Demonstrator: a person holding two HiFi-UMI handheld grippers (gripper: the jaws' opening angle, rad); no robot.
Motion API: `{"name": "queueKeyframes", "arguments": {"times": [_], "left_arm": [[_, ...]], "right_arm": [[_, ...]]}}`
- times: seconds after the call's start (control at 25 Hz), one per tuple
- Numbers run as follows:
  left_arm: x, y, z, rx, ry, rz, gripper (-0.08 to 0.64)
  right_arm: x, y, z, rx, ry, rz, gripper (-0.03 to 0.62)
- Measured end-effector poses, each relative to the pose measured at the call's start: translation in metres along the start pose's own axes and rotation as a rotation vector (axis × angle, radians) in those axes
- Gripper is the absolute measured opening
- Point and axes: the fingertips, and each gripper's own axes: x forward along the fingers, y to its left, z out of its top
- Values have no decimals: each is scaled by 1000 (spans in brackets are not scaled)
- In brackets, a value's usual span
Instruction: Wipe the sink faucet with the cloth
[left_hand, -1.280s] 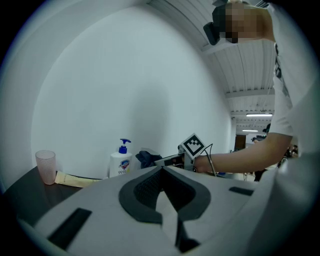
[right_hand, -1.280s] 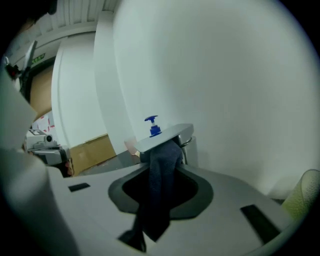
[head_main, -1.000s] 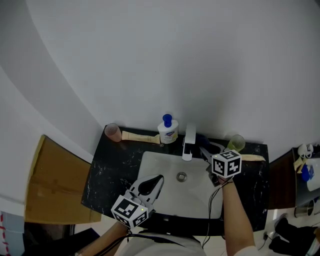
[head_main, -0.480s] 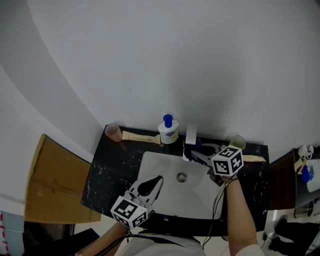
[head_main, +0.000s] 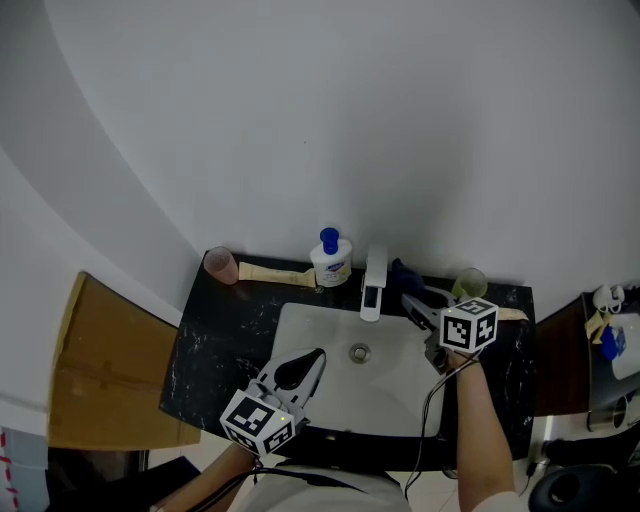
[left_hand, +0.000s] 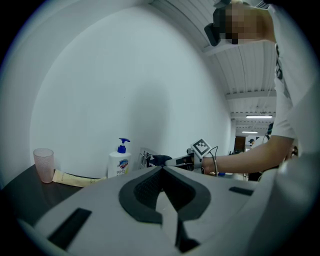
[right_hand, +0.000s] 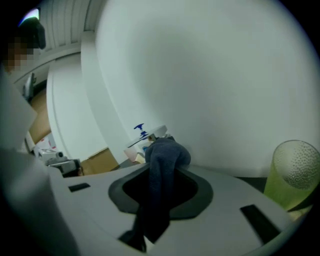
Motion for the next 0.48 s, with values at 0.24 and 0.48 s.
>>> {"name": "queueKeyframes", "arguments": {"times": [0.24, 0.48], "left_arm": [[-2, 1, 0, 1, 1, 5, 2], [-7, 5, -1, 1, 4, 16, 2]], "right_arm": [[22, 53, -10, -201, 177, 170, 92], [30, 6, 9, -168, 90, -61, 92]]}}
